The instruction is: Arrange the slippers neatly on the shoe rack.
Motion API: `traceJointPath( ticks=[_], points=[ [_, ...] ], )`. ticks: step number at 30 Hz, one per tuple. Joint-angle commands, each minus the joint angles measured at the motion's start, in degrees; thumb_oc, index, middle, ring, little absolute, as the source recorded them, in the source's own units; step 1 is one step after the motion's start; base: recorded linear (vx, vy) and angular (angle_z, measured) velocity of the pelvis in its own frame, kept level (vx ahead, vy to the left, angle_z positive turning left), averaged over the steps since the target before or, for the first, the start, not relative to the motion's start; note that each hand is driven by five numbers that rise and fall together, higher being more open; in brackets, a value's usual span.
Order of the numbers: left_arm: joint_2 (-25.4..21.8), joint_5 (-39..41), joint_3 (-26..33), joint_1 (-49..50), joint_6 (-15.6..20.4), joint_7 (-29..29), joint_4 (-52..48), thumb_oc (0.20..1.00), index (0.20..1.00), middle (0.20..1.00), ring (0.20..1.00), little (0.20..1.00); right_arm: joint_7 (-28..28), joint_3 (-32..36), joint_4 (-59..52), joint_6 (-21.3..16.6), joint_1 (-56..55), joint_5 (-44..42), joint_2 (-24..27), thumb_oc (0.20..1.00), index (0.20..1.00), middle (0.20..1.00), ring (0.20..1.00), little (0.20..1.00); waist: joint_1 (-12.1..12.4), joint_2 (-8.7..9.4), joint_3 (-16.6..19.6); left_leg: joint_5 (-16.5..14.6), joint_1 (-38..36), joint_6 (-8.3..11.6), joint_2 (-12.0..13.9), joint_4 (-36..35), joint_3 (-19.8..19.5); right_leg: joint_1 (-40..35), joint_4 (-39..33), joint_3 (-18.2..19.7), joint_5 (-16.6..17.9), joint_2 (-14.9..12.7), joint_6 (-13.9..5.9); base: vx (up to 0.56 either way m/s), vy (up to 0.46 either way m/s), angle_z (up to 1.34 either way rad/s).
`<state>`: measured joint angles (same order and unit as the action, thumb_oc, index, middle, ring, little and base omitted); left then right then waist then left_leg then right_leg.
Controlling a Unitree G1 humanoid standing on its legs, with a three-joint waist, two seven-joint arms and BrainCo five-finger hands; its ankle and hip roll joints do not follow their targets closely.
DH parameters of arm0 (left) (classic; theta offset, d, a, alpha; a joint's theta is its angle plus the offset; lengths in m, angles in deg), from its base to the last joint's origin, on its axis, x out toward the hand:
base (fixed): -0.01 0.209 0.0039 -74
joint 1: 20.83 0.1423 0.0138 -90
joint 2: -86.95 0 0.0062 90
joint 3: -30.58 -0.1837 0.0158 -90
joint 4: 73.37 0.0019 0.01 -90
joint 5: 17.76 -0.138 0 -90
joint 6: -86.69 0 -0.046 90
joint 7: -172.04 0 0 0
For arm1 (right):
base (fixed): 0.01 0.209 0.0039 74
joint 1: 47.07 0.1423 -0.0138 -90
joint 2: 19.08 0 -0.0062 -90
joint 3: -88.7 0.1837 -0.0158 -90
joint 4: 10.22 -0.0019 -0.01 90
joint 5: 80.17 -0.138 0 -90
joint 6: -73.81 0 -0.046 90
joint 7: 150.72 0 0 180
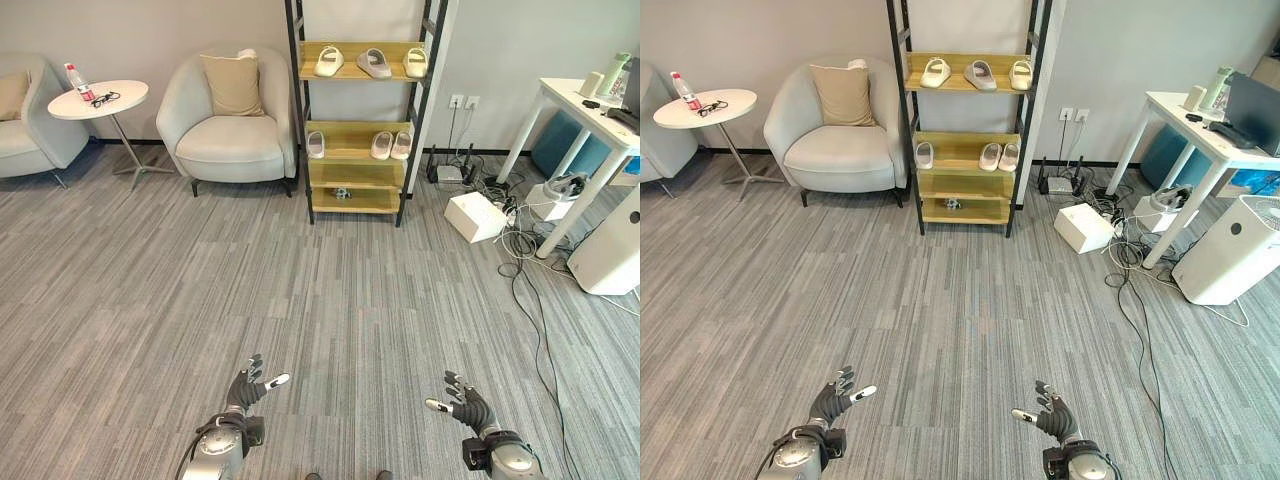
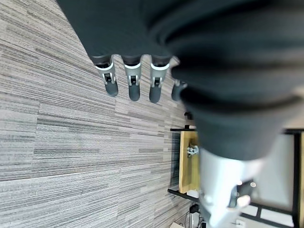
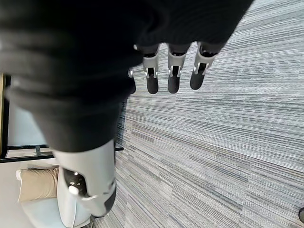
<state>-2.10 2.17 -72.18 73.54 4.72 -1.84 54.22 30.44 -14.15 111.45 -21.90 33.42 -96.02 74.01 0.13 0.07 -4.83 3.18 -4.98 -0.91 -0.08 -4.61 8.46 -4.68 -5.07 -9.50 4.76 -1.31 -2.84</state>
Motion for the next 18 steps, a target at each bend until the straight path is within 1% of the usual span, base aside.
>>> traceJointPath(
  ticks=[1, 6, 7, 8, 9, 10, 11, 12, 13, 14, 15, 16, 17, 18],
  points=[
    [-0.2, 2.6, 1.9, -3.4, 3.0, -0.4, 0.7, 1.000, 1.000, 1.000, 1.000, 1.000, 0.7, -0.8, -0.3, -2.1, 3.8, -1.3, -0.6, 1.000, 1.000, 1.000, 1.000, 1.000, -0.4, 1.95, -1.2, -2.4, 0.1, 4.08, 2.0, -0.4, -1.8, -0.7, 0.1, 0.4, -3.4, -5.5, -5.52, 0.00, 0.000, 0.00],
    [-1.1, 2.6, 1.8, -3.7, 3.6, -0.1, -1.1, 1.000, 1.000, 1.000, 1.000, 1.000, 1.0, -0.8, -0.2, -2.3, 6.2, -1.6, 0.0, 1.000, 1.000, 1.000, 1.000, 1.000, 0.0, 2.11, -2.7, -2.2, 2.4, 3.39, 1.2, -0.4, -2.0, 1.4, 0.3, 0.7, -2.5, -6.2, -6.08, -0.03, 0.056, -0.04],
    [-1.3, 2.4, 1.8, -3.7, 3.5, -0.1, -1.7, 1.000, 1.000, 1.000, 1.000, 1.000, 1.1, -0.6, -0.1, -2.3, 6.2, -1.4, 0.2, 1.000, 1.000, 1.000, 1.000, 1.000, 0.1, 2.12, -2.8, -2.2, 2.5, 3.12, 1.0, -0.4, -2.0, 1.9, 1.5, 0.6, -2.7, -6.5, -6.24, 0.01, 0.102, -0.02],
    [-1.6, 2.2, 1.9, -3.4, 3.4, -0.2, -2.3, 1.000, 1.000, 1.000, 1.000, 1.000, 1.1, -0.1, -0.4, -2.2, 6.1, -1.3, 0.4, 1.000, 1.000, 1.000, 1.000, 1.000, 0.1, 2.05, -3.0, -2.5, 2.5, 2.63, 0.8, -0.4, -2.1, 3.2, 4.5, 0.9, -3.3, -6.8, -6.31, -0.02, 0.179, 0.03],
    [-2.1, 1.9, 2.3, -3.5, 3.2, -0.2, -2.3, 1.000, 1.000, 1.000, 1.000, 1.000, 1.1, 0.5, -0.8, -2.3, 6.3, -1.1, 0.5, 1.000, 1.000, 1.000, 1.000, 1.000, 0.1, 1.88, -4.1, -3.1, 2.2, 1.53, 0.6, -0.4, -1.8, 6.9, 12.3, 1.2, -3.2, -7.3, -7.45, -0.03, 0.143, 0.02],
    [-2.1, 1.9, 2.3, -3.5, 3.2, -0.2, -2.3, 1.000, 1.000, 1.000, 1.000, 1.000, 1.1, 0.5, -0.8, -2.3, 6.3, -1.1, 0.5, 1.000, 1.000, 1.000, 1.000, 1.000, 0.2, 1.94, -4.0, -3.1, 2.3, 1.49, 0.5, -0.4, -1.7, 7.2, 12.7, 1.4, -3.4, -7.4, -7.48, -0.06, 0.221, -0.22],
    [-2.3, 1.5, 2.6, -3.5, 3.0, -0.5, -2.3, 1.000, 1.000, 1.000, 1.000, 1.000, 1.2, 0.7, -1.0, -2.4, 6.7, -1.0, 0.3, 1.000, 1.000, 1.000, 1.000, 1.000, -0.1, 1.71, -5.5, -3.6, 1.5, 0.68, 0.3, -0.4, -1.2, 12.3, 22.7, 1.8, 0.4, -8.7, -9.38, 0.01, 0.165, -0.26],
    [-2.3, 1.2, 2.6, -3.9, 2.9, -0.6, -1.6, 1.000, 1.000, 1.000, 1.000, 1.000, 1.2, 0.9, -1.0, -2.6, 6.8, -1.1, 0.1, 1.000, 1.000, 1.000, 1.000, 1.000, -0.6, 1.44, -6.1, -4.0, 0.6, 0.55, 0.4, -0.4, -1.2, 13.8, 26.3, 2.4, 0.9, -8.6, -9.66, 0.13, 0.189, -0.35],
    [-2.3, 0.7, 2.8, -3.7, 2.9, -0.8, -1.2, 1.000, 1.000, 1.000, 1.000, 1.000, 1.0, 1.1, -1.4, -2.5, 6.2, -1.0, -0.2, 1.000, 1.000, 1.000, 1.000, 1.000, -0.7, 1.32, -6.3, -4.8, -0.9, 0.69, 0.4, -0.4, -1.4, 16.1, 26.5, 1.5, 1.5, -9.5, -9.21, 0.16, 0.073, -0.12],
    [-2.3, 0.7, 2.8, -3.6, 2.9, -0.8, -1.2, 1.000, 1.000, 1.000, 1.000, 1.000, 1.0, 1.1, -1.4, -2.5, 6.2, -0.9, -0.1, 1.000, 1.000, 1.000, 1.000, 1.000, -0.7, 1.32, -6.4, -4.8, -1.1, 0.70, 0.4, -0.4, -1.4, 16.0, 26.6, 1.5, 1.3, -9.5, -9.22, 0.22, 0.014, 0.12],
    [-2.4, 0.8, 3.0, -3.9, 3.2, -0.8, -0.8, 1.000, 1.000, 1.000, 1.000, 1.000, 0.8, 1.5, -1.3, -2.5, 6.0, -1.8, -0.3, 1.000, 1.000, 1.000, 1.000, 1.000, -0.9, 1.65, -6.3, -5.4, -1.7, 1.09, 0.1, -0.4, -1.3, 17.0, 22.2, 0.4, 1.5, -10.3, -8.68, 0.36, -0.123, 0.19],
    [-1.9, 2.4, 2.8, -5.1, 3.1, -0.7, -0.3, 1.000, 1.000, 1.000, 1.000, 1.000, 0.9, 1.9, -1.3, -2.5, 5.6, -2.7, 0.0, 1.000, 1.000, 1.000, 1.000, 1.000, -1.8, 2.27, -6.9, -6.8, -3.7, 2.32, 0.0, -0.4, -2.1, 16.1, 11.0, -2.2, 4.1, -11.2, -8.91, 0.36, -0.122, 0.12],
    [-1.9, 2.4, 2.8, -5.1, 3.1, -0.7, -0.3, 1.000, 1.000, 1.000, 1.000, 1.000, 0.9, 1.9, -1.3, -2.5, 5.6, -2.7, 0.0, 1.000, 1.000, 1.000, 1.000, 1.000, -1.9, 2.24, -7.0, -6.8, -3.7, 2.33, 0.0, -0.4, -2.2, 16.0, 10.9, -2.2, 4.1, -11.2, -8.91, 0.49, -0.211, -0.03],
    [-1.4, 3.0, 3.1, -6.1, 3.0, -0.3, 0.1, 1.000, 1.000, 1.000, 1.000, 1.000, 1.1, 2.1, -1.9, -2.4, 5.0, -2.4, 0.0, 1.000, 1.000, 1.000, 1.000, 1.000, -2.8, 2.68, -6.6, -8.3, -5.7, 3.23, 0.3, -0.4, -2.6, 17.2, 6.1, -3.3, 6.4, -10.9, -9.73, 0.23, -0.100, 0.12]
  ],
)
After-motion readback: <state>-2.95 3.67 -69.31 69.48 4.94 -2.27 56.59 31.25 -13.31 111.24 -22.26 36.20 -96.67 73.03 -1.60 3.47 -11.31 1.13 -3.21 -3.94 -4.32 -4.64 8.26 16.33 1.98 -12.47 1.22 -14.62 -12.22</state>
